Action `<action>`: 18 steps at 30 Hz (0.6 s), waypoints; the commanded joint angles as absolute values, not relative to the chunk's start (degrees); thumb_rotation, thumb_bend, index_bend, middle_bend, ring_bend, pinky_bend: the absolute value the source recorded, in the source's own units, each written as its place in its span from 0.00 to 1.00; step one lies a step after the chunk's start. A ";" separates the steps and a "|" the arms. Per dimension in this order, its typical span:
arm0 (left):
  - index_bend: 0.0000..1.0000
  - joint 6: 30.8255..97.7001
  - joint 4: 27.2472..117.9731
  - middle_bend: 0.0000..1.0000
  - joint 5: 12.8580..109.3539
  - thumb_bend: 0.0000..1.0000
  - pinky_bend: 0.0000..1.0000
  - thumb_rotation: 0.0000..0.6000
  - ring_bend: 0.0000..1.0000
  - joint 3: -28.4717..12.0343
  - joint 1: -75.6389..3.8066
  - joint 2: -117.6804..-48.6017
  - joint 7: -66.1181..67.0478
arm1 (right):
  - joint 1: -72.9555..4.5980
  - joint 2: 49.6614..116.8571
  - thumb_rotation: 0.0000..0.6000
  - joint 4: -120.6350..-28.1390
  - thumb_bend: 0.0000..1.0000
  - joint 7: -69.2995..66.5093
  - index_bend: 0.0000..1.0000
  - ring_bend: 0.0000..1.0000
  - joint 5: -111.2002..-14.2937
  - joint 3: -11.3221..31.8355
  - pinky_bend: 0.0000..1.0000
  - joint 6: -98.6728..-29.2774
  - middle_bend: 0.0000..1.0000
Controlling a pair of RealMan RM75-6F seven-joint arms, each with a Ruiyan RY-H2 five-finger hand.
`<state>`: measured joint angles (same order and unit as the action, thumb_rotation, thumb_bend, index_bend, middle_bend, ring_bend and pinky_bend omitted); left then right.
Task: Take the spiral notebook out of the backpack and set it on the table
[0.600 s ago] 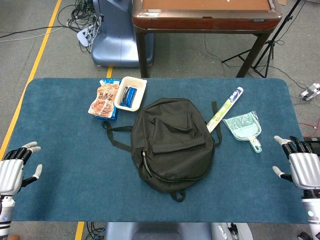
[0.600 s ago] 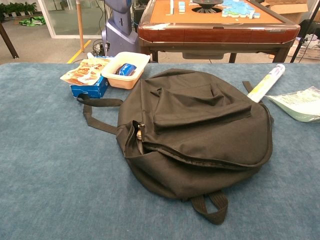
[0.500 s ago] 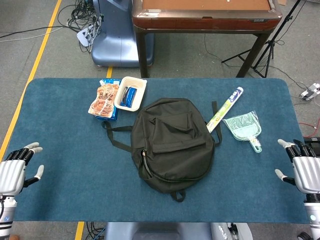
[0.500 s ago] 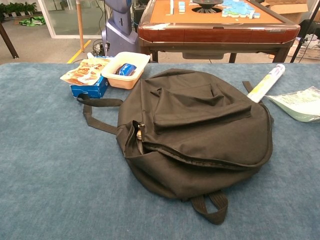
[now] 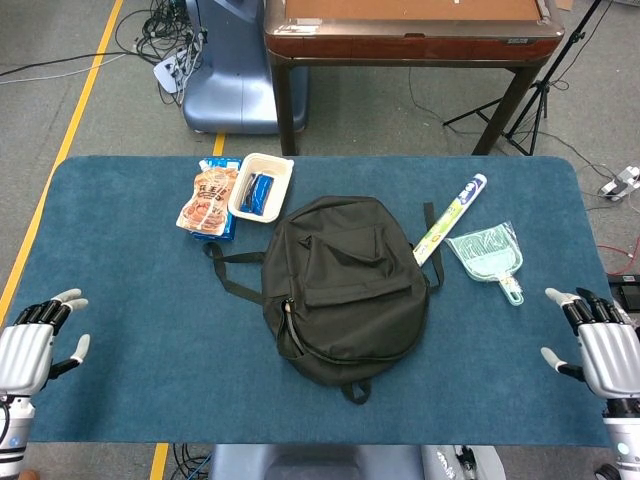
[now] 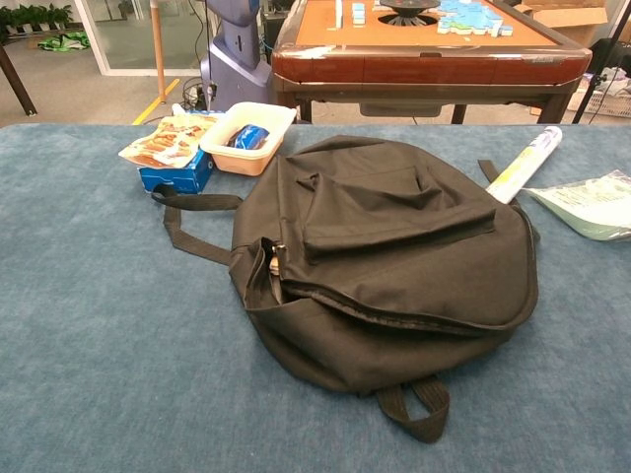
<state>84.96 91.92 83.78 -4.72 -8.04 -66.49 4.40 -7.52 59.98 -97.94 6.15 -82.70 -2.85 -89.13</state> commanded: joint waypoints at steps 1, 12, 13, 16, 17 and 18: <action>0.29 85.42 91.72 0.23 84.10 0.35 0.22 1.00 0.25 -4.55 -7.72 -66.25 3.84 | -7.06 60.07 1.00 -98.41 0.16 6.38 0.22 0.14 -83.58 -2.73 0.23 -89.17 0.27; 0.29 86.66 91.58 0.23 84.89 0.35 0.22 1.00 0.25 -4.13 -6.76 -65.51 2.54 | -5.10 60.38 1.00 -98.67 0.16 5.83 0.22 0.14 -85.12 -2.07 0.23 -89.40 0.27; 0.29 86.66 91.68 0.23 84.97 0.35 0.22 1.00 0.25 -4.08 -6.74 -65.47 2.62 | -5.01 60.38 1.00 -98.59 0.16 5.66 0.22 0.14 -85.19 -2.00 0.23 -89.32 0.27; 0.29 86.73 92.09 0.23 85.09 0.35 0.22 1.00 0.25 -3.99 -6.65 -65.37 2.92 | -4.90 60.29 1.00 -98.39 0.16 4.94 0.22 0.14 -85.76 -1.77 0.23 -89.00 0.27; 0.29 86.74 92.20 0.23 85.04 0.35 0.22 1.00 0.25 -4.00 -6.62 -65.35 3.01 | -4.99 60.25 1.00 -98.37 0.16 4.72 0.22 0.14 -86.04 -1.72 0.23 -88.75 0.27; 0.29 86.71 92.32 0.23 84.95 0.35 0.22 1.00 0.25 -4.08 -6.64 -65.35 3.11 | -5.29 60.19 1.00 -98.47 0.16 4.38 0.22 0.14 -86.62 -1.69 0.23 -88.20 0.27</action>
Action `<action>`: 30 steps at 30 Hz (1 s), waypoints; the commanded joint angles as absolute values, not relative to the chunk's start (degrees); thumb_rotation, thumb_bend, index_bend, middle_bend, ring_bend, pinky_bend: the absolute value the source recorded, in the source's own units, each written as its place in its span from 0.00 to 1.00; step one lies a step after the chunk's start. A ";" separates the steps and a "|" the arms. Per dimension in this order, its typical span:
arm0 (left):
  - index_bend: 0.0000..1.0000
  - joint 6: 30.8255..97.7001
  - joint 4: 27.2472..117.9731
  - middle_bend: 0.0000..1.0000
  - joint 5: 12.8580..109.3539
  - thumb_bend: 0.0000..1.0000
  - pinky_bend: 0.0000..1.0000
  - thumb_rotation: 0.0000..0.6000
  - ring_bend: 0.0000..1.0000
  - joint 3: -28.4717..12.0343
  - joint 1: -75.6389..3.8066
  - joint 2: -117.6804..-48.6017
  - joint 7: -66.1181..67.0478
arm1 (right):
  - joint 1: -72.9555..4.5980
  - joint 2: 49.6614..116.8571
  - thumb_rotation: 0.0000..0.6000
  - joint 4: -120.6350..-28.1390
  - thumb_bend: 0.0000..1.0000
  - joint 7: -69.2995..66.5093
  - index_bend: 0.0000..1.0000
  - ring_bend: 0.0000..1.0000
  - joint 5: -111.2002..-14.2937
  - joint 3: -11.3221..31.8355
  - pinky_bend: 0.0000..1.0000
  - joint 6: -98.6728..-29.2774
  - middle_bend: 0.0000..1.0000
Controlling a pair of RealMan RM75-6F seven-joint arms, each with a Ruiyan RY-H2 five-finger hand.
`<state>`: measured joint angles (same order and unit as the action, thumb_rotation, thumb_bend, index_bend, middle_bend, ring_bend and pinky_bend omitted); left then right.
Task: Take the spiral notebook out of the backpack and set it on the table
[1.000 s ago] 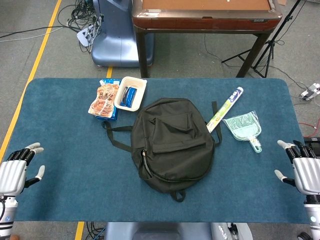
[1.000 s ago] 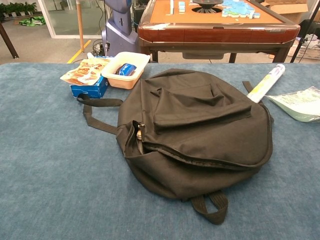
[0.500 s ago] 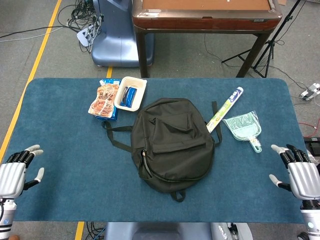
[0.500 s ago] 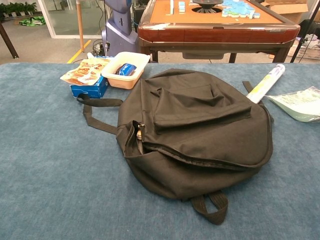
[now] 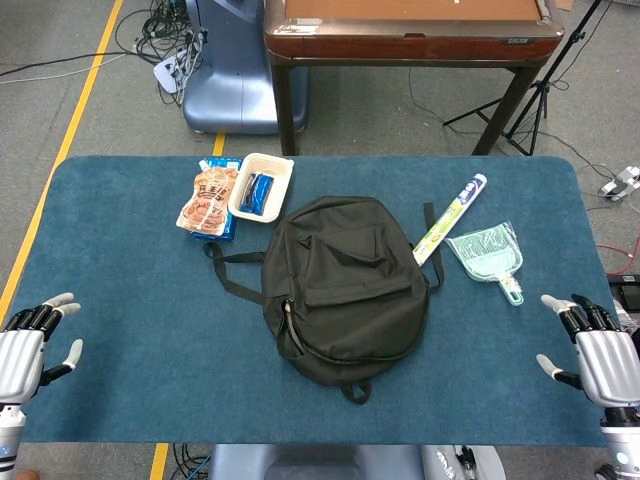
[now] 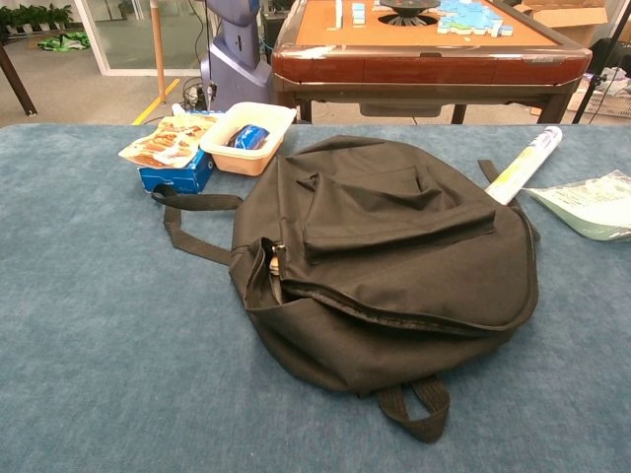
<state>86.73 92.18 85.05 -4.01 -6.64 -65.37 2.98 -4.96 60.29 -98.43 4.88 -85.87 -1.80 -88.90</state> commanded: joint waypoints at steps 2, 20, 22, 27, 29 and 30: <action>0.29 86.46 92.53 0.23 84.69 0.35 0.22 1.00 0.25 -4.20 -6.74 -65.30 3.31 | -6.19 59.98 1.00 -98.84 0.16 4.08 0.22 0.14 -87.98 -1.81 0.23 -86.76 0.27; 0.29 85.85 93.98 0.23 85.52 0.35 0.22 1.00 0.25 -4.16 -7.39 -65.22 4.16 | -22.72 68.58 1.00 -103.69 0.05 15.54 0.19 0.07 -89.99 0.38 0.22 -60.10 0.17; 0.29 85.89 94.01 0.23 85.83 0.35 0.22 1.00 0.25 -4.11 -7.44 -65.04 4.10 | -24.25 71.50 1.00 -102.60 0.05 18.44 0.16 0.05 -89.04 1.04 0.20 -58.14 0.15; 0.29 86.21 94.03 0.23 86.33 0.35 0.22 1.00 0.25 -3.95 -7.31 -64.75 3.55 | -27.06 78.91 1.00 -99.10 0.04 23.54 0.08 0.02 -86.65 2.49 0.17 -55.34 0.09; 0.29 86.24 93.92 0.23 86.45 0.35 0.22 1.00 0.25 -3.77 -7.18 -64.51 3.44 | -28.08 81.82 1.00 -97.35 0.03 25.16 0.04 0.00 -85.63 2.93 0.15 -54.46 0.07; 0.29 86.29 93.88 0.23 86.44 0.35 0.22 1.00 0.25 -3.73 -7.11 -64.42 3.34 | -28.52 83.01 1.00 -96.58 0.03 25.78 0.03 0.00 -85.20 3.10 0.15 -54.07 0.07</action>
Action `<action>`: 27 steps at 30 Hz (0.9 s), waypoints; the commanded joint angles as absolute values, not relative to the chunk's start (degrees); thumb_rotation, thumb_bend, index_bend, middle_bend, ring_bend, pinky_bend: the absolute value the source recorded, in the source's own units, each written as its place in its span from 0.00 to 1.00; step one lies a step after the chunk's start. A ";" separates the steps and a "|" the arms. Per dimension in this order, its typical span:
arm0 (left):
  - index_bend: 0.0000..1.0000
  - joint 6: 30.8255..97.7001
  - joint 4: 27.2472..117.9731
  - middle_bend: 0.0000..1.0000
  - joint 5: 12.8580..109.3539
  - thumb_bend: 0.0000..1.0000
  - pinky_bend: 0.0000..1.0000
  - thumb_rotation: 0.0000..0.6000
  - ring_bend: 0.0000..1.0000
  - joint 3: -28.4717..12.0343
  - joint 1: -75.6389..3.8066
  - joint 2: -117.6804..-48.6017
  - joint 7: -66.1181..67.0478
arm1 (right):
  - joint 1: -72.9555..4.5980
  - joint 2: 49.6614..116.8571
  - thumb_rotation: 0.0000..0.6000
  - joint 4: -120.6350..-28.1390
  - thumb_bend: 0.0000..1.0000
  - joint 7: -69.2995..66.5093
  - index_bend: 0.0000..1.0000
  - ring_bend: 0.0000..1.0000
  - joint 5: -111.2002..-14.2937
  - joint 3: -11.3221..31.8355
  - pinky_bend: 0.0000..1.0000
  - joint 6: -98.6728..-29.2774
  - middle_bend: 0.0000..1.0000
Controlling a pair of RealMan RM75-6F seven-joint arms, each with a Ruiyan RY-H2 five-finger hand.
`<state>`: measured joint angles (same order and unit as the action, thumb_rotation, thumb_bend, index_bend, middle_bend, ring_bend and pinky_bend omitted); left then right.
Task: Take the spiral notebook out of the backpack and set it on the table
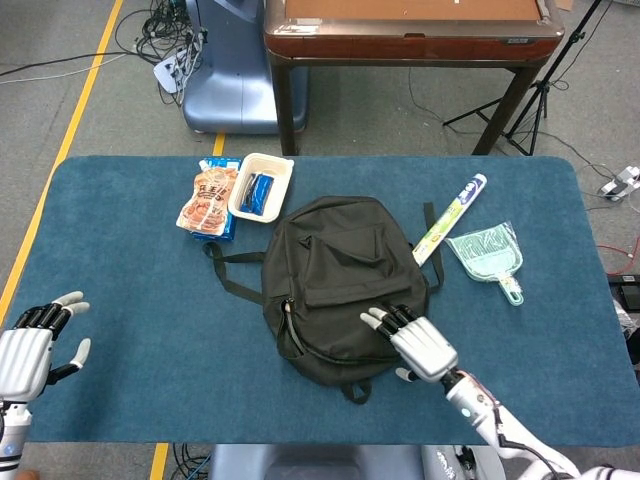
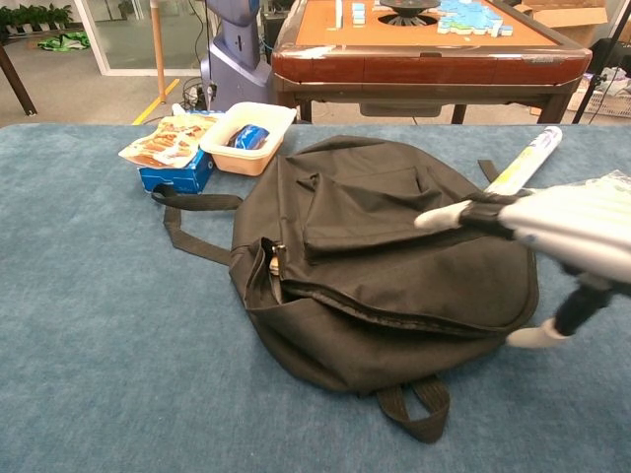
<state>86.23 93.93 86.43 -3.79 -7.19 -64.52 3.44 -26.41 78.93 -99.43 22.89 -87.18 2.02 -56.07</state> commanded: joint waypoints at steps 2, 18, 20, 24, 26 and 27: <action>0.29 86.47 93.81 0.23 86.38 0.35 0.22 1.00 0.25 -3.70 -6.92 -64.24 2.99 | -29.49 85.49 1.00 -95.06 0.03 26.70 0.02 0.00 -84.19 3.58 0.14 -53.33 0.06; 0.29 86.86 93.41 0.23 86.65 0.35 0.22 1.00 0.25 -3.44 -6.40 -63.75 1.85 | -33.34 90.26 1.00 -90.07 0.12 25.83 0.02 0.00 -80.69 6.56 0.14 -53.80 0.06; 0.29 86.80 93.46 0.23 86.65 0.35 0.22 1.00 0.25 -3.45 -6.43 -63.73 1.88 | -33.43 89.47 1.00 -90.80 0.15 25.67 0.02 0.00 -80.25 6.53 0.14 -53.67 0.07; 0.29 86.58 93.49 0.23 86.68 0.35 0.22 1.00 0.25 -3.46 -6.56 -63.80 2.01 | -33.32 86.32 1.00 -93.47 0.20 26.14 0.02 0.00 -79.13 6.01 0.14 -53.74 0.08; 0.29 86.42 93.43 0.23 86.62 0.35 0.22 1.00 0.25 -3.48 -6.64 -63.87 2.01 | -33.35 85.45 1.00 -93.92 0.25 26.37 0.02 0.00 -78.66 5.94 0.14 -53.84 0.09; 0.29 86.27 93.39 0.23 86.57 0.35 0.22 1.00 0.25 -3.49 -6.71 -63.94 2.00 | -33.48 85.07 1.00 -93.99 0.27 26.46 0.02 0.00 -78.13 5.98 0.14 -53.68 0.09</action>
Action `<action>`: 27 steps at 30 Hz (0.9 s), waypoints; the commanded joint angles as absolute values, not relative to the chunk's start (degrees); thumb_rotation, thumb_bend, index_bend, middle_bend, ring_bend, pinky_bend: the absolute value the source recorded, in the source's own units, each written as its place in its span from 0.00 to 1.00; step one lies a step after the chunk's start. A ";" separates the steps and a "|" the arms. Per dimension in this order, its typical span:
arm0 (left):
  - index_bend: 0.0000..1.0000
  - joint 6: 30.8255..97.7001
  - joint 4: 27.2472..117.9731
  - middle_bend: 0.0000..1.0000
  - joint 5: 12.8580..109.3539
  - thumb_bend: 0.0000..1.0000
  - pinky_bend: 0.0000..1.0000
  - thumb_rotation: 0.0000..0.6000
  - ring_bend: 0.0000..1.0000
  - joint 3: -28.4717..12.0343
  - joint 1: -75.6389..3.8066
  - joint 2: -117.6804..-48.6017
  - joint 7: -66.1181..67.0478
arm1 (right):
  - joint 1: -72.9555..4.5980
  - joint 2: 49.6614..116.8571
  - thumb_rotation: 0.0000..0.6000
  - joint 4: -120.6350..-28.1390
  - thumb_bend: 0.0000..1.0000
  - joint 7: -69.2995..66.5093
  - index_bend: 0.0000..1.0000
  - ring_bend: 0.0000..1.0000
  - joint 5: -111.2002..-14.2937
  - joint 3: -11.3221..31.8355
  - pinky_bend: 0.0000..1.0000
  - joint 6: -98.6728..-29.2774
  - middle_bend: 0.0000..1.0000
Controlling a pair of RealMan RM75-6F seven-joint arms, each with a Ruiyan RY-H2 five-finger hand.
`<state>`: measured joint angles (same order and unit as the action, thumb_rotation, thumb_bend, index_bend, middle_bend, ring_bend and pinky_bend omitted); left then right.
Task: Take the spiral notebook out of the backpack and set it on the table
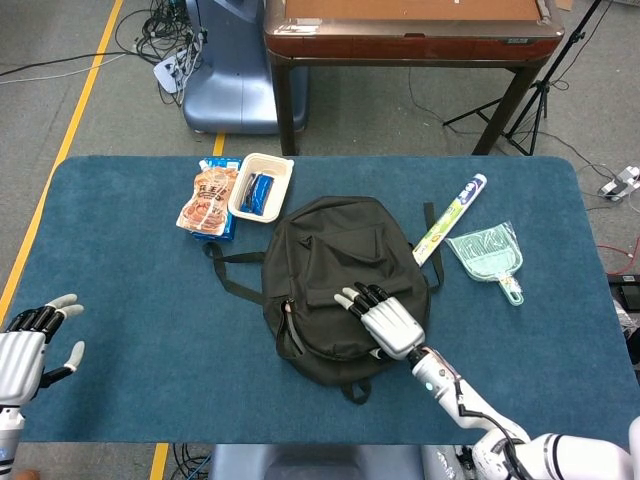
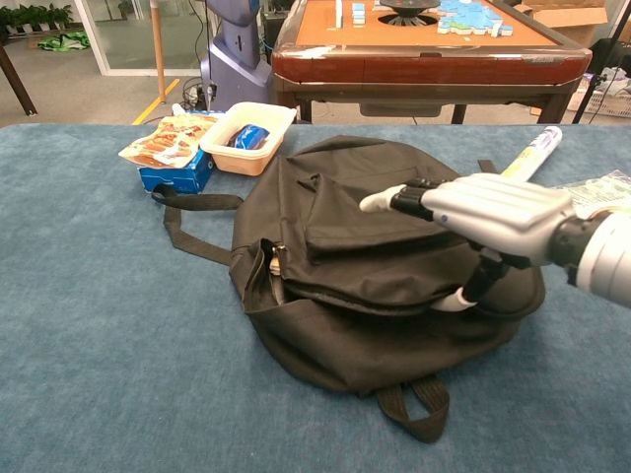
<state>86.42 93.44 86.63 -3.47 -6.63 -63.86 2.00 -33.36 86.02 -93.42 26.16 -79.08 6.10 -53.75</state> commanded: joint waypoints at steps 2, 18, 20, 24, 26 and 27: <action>0.29 86.06 93.38 0.23 86.57 0.35 0.22 1.00 0.25 -3.49 -6.84 -64.04 2.02 | -33.77 84.72 1.00 -94.06 0.33 26.38 0.02 0.00 -77.17 6.14 0.14 -53.29 0.09; 0.29 85.42 93.02 0.23 87.00 0.35 0.22 1.00 0.25 -3.68 -7.46 -63.37 1.01 | -38.46 85.65 1.00 -95.03 0.78 25.27 0.56 0.21 -71.22 7.57 0.14 -49.16 0.50; 0.29 84.72 92.44 0.23 87.69 0.35 0.22 1.00 0.25 -4.02 -8.42 -63.38 -0.01 | -38.88 86.13 1.00 -94.56 0.78 22.79 0.64 0.28 -70.62 8.85 0.14 -49.37 0.57; 0.30 82.54 91.57 0.23 90.08 0.35 0.22 1.00 0.25 -4.46 -11.17 -63.05 -2.33 | -39.88 86.85 1.00 -93.49 0.80 18.43 0.70 0.34 -67.80 11.84 0.15 -49.25 0.62; 0.30 81.45 91.00 0.23 91.73 0.35 0.22 1.00 0.26 -4.80 -12.98 -62.95 -4.27 | -40.45 87.03 1.00 -93.29 0.80 17.04 0.71 0.36 -65.79 13.37 0.15 -49.27 0.63; 0.31 80.76 90.66 0.23 92.74 0.35 0.22 1.00 0.26 -4.92 -14.08 -62.91 -5.66 | -40.72 87.31 1.00 -93.12 0.81 16.54 0.71 0.36 -64.72 14.21 0.15 -49.67 0.64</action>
